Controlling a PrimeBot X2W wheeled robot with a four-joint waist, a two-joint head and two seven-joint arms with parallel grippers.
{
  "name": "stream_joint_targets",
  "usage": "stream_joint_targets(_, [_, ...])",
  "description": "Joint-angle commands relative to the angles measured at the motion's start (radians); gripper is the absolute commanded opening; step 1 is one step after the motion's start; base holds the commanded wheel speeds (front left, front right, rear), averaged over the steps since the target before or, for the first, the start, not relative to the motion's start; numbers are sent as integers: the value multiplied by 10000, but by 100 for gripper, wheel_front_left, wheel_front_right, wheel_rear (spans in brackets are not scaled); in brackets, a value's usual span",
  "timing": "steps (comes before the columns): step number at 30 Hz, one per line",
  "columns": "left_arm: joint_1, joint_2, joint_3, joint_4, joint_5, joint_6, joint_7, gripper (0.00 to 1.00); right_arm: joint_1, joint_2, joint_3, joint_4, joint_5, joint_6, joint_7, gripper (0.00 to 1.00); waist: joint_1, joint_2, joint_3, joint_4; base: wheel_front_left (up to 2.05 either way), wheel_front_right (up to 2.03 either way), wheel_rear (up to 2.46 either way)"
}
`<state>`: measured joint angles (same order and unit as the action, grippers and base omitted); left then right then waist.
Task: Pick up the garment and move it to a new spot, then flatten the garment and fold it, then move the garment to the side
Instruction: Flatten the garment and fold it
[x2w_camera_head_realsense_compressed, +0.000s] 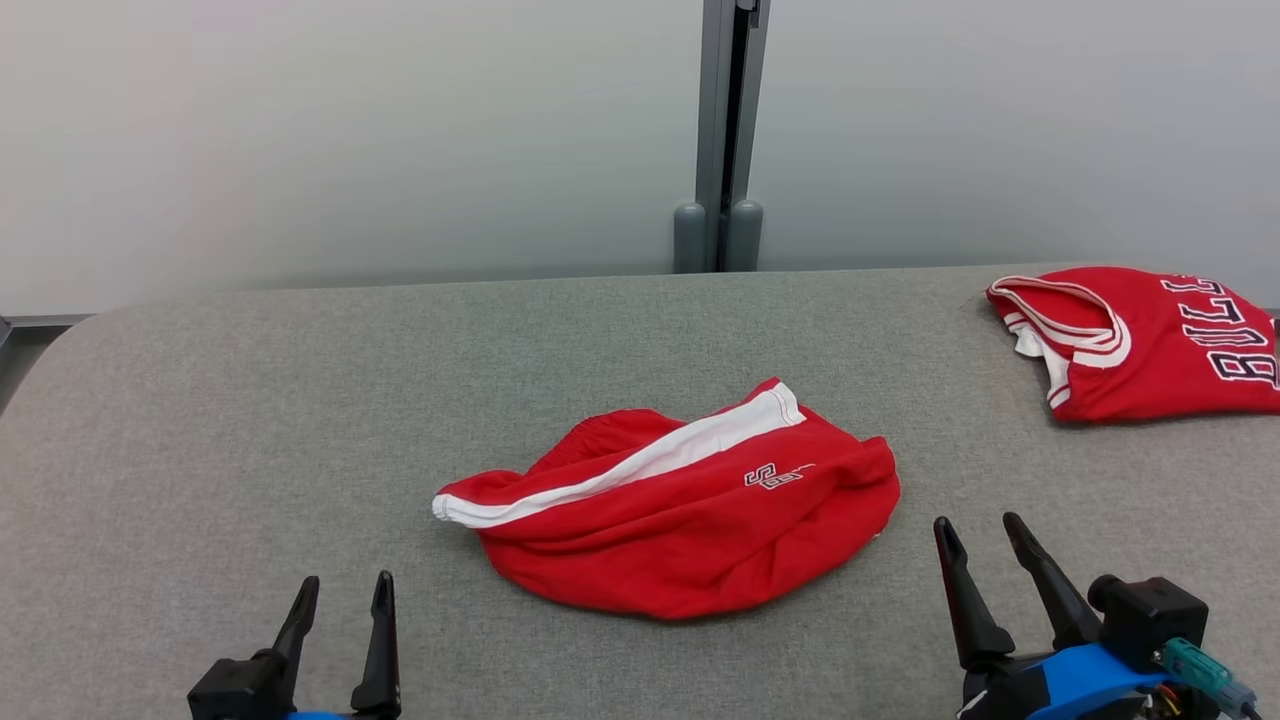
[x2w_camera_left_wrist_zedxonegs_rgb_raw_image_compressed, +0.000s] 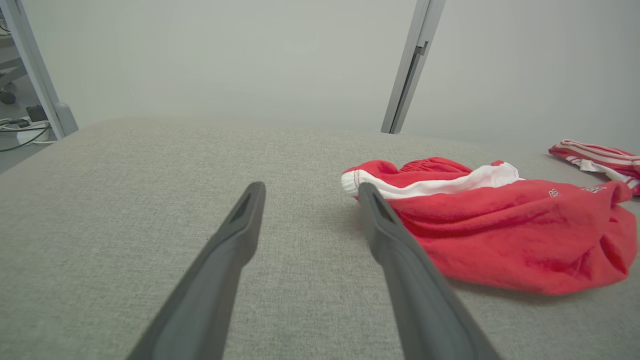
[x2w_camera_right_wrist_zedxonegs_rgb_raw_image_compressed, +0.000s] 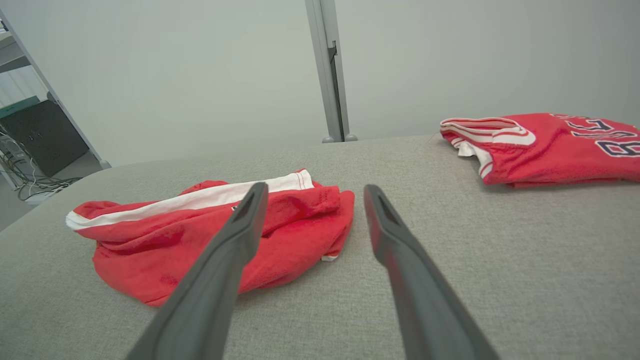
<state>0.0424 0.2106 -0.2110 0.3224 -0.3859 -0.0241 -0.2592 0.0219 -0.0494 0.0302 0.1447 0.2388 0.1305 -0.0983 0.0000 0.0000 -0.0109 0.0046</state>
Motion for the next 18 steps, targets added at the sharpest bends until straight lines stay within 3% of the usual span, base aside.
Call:
stream_joint_targets(1, [-166,-18,-69,-13,65,38,46,100,-44,-23,36,2,30,5,-40,100,0,0,8,-20,0,0,0])
stream_joint_targets(9, [-559,-144,-156,-23,-475,-215,913,100,-5,-23,74,-75,0,5,8,100,0,0,57,-30,0,0,0])
stream_joint_targets(18, [-2405,-440,181,1174,-1655,-162,3069,100,-359,-23,369,-223,-66,5,87,100,0,0,692,-334,0,0,0])
